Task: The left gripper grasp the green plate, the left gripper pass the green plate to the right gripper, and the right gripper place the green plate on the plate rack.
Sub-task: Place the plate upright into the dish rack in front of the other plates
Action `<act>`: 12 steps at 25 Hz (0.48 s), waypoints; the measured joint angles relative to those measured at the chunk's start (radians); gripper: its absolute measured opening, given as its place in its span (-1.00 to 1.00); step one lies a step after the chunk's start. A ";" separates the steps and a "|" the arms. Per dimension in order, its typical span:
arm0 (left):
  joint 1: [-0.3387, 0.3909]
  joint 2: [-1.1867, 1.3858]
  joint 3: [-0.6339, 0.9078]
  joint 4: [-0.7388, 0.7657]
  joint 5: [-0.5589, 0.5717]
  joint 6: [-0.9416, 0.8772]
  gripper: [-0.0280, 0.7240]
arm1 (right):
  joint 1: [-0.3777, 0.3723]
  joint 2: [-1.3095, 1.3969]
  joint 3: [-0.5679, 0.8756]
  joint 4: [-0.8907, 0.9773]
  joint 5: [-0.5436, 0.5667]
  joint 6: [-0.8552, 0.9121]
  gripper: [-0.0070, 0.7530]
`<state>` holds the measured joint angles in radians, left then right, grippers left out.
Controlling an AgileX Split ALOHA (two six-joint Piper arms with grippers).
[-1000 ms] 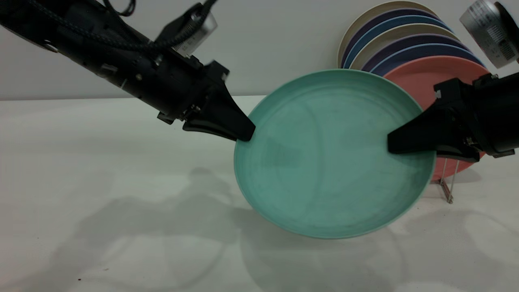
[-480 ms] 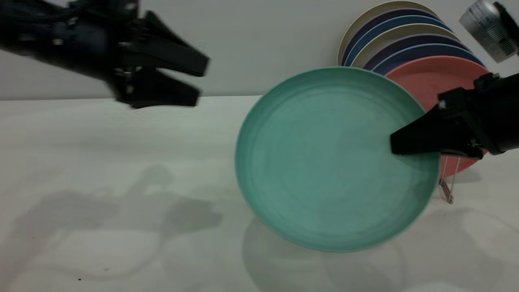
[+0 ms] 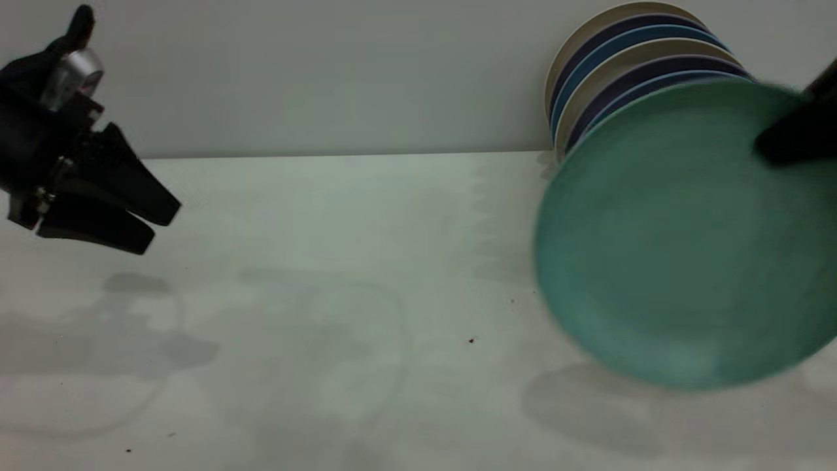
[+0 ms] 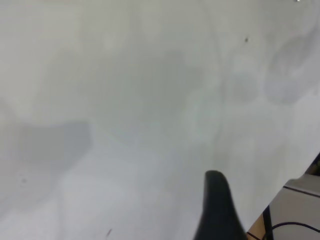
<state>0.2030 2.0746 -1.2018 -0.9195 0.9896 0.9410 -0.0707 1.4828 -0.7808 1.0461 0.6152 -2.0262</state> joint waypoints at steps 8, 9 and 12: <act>0.004 0.000 0.000 0.024 0.003 -0.003 0.35 | -0.001 0.057 -0.259 -0.318 0.022 0.110 -0.84; 0.004 0.000 0.000 0.024 0.003 -0.003 0.35 | -0.001 0.071 -0.282 -0.331 0.031 0.114 -0.84; 0.004 0.000 0.000 0.026 0.002 -0.003 0.35 | -0.001 0.106 -0.359 -0.346 0.045 0.113 -0.84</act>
<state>0.2073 2.0746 -1.2018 -0.8936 0.9915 0.9381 -0.0721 1.5893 -1.1395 0.7002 0.6598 -1.9128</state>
